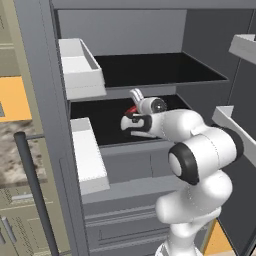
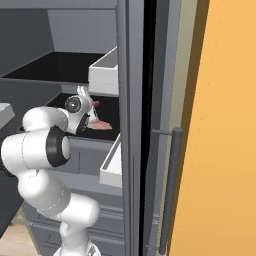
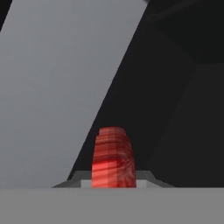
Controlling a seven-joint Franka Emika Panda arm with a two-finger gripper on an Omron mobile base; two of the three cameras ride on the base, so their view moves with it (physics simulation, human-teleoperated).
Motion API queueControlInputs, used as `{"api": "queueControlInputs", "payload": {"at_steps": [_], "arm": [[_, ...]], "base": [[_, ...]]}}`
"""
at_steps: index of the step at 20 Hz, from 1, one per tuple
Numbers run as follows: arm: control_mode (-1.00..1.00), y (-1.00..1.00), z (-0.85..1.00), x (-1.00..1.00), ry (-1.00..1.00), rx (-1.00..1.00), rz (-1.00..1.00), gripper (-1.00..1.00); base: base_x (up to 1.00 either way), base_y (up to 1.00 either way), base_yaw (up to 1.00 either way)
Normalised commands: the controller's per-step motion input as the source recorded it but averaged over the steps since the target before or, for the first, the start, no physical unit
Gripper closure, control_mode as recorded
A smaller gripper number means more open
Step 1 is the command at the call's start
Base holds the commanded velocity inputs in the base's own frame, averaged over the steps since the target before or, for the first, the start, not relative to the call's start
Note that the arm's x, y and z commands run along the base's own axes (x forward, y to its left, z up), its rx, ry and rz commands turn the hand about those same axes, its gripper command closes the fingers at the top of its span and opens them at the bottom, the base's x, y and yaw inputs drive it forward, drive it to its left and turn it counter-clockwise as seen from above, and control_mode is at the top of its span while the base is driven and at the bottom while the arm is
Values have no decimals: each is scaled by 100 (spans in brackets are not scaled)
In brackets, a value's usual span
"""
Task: Place the steak on the counter behind the older steak on the same shelf of the fridge to maintain FIFO order. Close the fridge door when finished.
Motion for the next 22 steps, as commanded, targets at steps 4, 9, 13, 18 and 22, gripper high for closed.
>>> {"api": "queueControlInputs", "payload": {"at_steps": [4, 9, 13, 18, 22], "arm": [[-100, -2, -23, 22, 1, 0, 0, 100], [-100, -8, -16, 21, 1, 0, 0, 100], [-100, -13, -13, 14, 4, 0, -1, 100], [-100, -4, -18, 5, 8, 0, 0, -100], [-100, 0, -29, 0, 5, -1, 0, -100]], "base": [[0, 0, 0], [0, 0, 0], [0, 0, 0], [0, 0, 0], [0, 0, 0]]}}
